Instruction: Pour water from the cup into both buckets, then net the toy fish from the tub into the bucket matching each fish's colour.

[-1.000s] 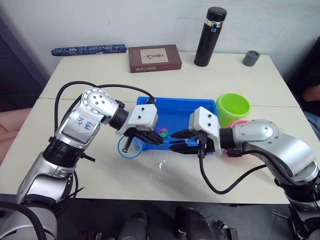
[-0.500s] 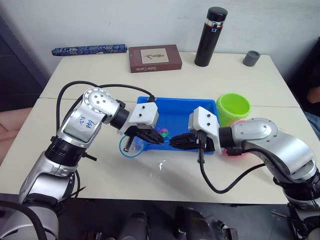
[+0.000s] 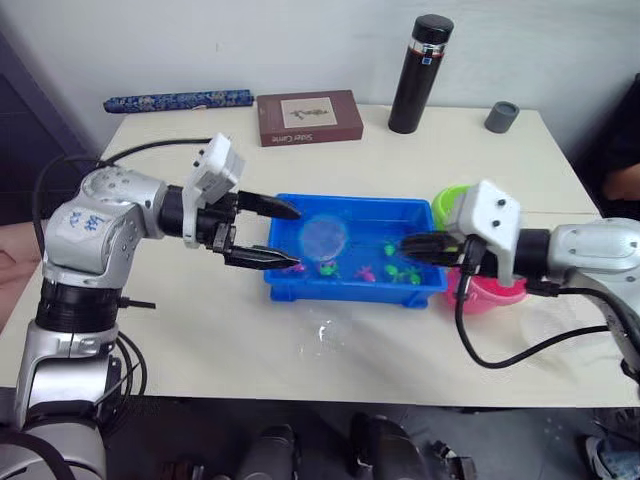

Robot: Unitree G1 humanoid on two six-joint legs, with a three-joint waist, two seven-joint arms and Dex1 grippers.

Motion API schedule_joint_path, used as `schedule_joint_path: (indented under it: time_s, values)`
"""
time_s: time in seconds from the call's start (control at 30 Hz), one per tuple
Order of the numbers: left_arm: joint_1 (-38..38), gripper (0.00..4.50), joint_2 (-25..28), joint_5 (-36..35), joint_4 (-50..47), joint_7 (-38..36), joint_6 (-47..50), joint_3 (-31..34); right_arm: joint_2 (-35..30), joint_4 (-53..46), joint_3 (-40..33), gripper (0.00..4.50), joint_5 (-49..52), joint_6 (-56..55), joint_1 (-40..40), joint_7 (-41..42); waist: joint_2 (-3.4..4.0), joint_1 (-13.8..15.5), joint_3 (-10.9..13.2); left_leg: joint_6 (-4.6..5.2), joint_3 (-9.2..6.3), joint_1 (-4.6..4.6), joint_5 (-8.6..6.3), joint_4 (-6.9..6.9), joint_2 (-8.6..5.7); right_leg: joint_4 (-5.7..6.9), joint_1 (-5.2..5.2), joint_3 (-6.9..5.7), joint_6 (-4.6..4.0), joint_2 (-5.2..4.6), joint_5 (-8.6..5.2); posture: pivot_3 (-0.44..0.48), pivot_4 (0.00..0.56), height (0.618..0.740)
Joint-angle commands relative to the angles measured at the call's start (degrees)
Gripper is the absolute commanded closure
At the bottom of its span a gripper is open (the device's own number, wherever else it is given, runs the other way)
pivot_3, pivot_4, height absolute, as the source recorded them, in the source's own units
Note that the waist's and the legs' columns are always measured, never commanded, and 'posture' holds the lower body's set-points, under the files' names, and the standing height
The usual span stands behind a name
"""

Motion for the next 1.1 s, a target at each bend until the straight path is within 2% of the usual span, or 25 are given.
schedule_joint_path:
  time_s: [0.03, 0.23, 0.6, 0.77, 1.1]
  values:
    - [2.9, 0.02, 0.0, 0.3, -4.5, 3.5, -1.2, 0.4, -3.8, 1.3, -1.8, 4.5, -5.6, -7.0, 3.1, 1.4, 0.0, 0.0, 0.0, 0.0, -0.01, -0.01, 0.0, 0.0, -0.01, 0.0, -0.01, 0.0, 0.0, -0.01, 0.0, 0.0, 0.15, 0.74]
    - [9.1, 0.02, -1.8, 2.7, -8.6, 9.4, -3.5, -1.6, -7.4, 2.5, 0.5, 4.5, -15.6, -16.6, 11.1, 1.2, 0.0, -0.1, 0.0, -0.01, 0.0, 0.0, 0.0, -0.01, 0.0, 0.0, 0.0, 0.01, 0.0, -0.03, 0.0, 0.0, 0.15, 0.74]
    - [12.2, 0.02, -3.5, 4.0, -10.8, 13.5, -5.5, -4.7, -6.5, 5.6, 2.3, 4.5, -23.2, -23.3, 13.2, 1.9, 0.02, 0.0, 0.0, -0.06, -0.01, 0.02, 0.03, 0.01, 0.01, 0.03, 0.0, 0.0, 0.0, -0.01, 0.0, 0.0, 0.15, 0.74]
    - [12.5, 0.02, -2.9, 4.2, -10.8, 13.2, -6.0, -5.2, -4.6, 5.2, 3.2, 4.5, -22.1, -23.3, 12.9, 3.3, 0.02, -0.1, 0.0, -0.06, -0.01, 0.03, 0.03, 0.0, 0.02, 0.03, 0.01, 0.0, 0.0, 0.0, 0.0, 0.0, 0.15, 0.74]
    - [13.6, 0.02, -2.2, 3.8, -11.6, 13.7, -6.4, -5.2, 1.2, 3.4, 1.3, 4.5, -14.3, -14.9, 11.9, 5.2, 0.02, 0.0, 0.0, -0.06, -0.02, 0.02, 0.04, 0.03, 0.01, 0.03, 0.02, 0.0, 0.0, -0.01, 0.0, 0.0, 0.15, 0.74]
